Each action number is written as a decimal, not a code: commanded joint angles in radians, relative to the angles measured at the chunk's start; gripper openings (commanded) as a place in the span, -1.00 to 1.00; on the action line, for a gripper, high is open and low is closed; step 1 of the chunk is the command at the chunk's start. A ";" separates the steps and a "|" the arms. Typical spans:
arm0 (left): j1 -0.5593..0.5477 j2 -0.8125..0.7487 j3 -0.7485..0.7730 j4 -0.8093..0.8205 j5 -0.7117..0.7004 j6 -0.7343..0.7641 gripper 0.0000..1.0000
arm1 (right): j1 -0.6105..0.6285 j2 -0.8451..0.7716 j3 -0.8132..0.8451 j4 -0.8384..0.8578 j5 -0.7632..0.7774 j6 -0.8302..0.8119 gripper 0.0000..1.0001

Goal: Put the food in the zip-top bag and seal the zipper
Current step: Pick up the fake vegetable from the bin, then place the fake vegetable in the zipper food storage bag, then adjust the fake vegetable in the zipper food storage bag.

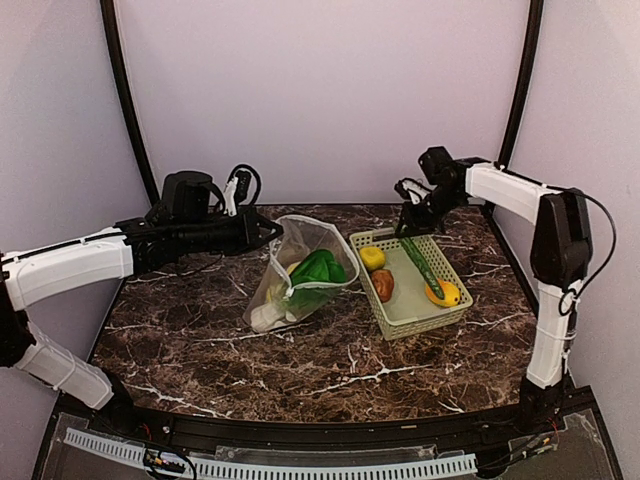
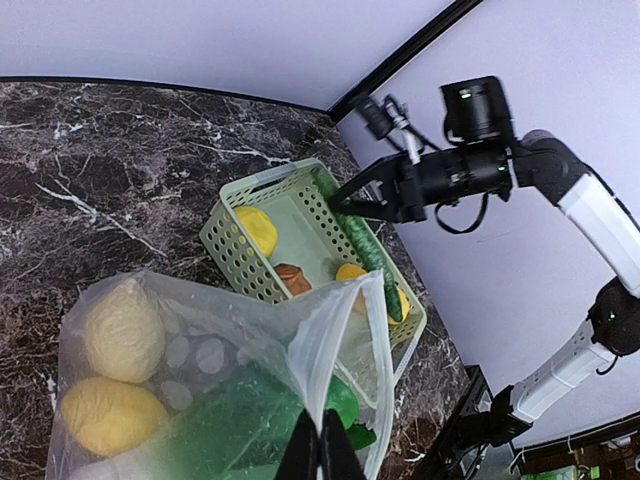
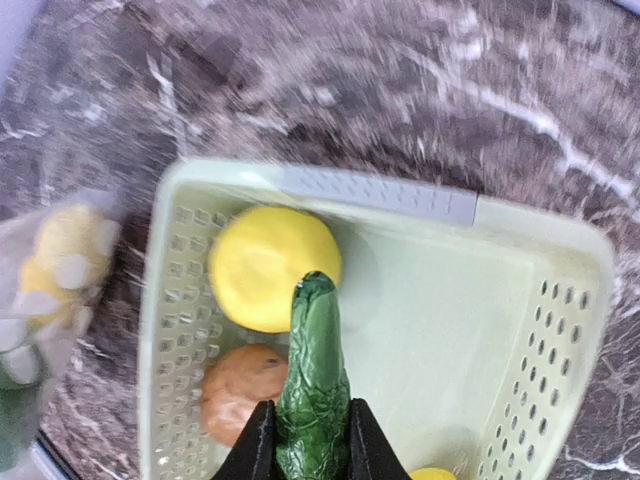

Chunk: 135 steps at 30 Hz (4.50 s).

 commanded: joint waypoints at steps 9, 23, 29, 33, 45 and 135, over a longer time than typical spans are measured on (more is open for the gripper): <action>0.002 0.025 0.022 0.025 -0.001 -0.028 -0.99 | -0.012 -0.460 -0.277 0.616 -0.557 0.120 -1.00; 0.002 0.062 0.056 0.106 -0.073 -0.174 -0.99 | 0.128 -0.307 -0.120 0.950 -0.531 0.489 -1.00; 0.003 0.039 0.043 0.129 -0.110 -0.197 -0.99 | 0.181 -0.230 -0.053 0.958 -0.618 0.531 -1.00; 0.002 0.018 0.031 0.111 -0.127 -0.180 -0.98 | 0.165 -0.267 -0.027 0.835 -0.584 0.393 -1.00; 0.002 0.002 -0.016 0.156 -0.162 -0.207 -0.99 | 0.186 -0.213 -0.039 0.954 -0.460 0.609 -1.00; 0.007 -0.058 -0.053 0.066 -0.127 -0.089 -0.99 | 0.359 -0.018 0.122 0.213 -0.503 -0.334 -1.00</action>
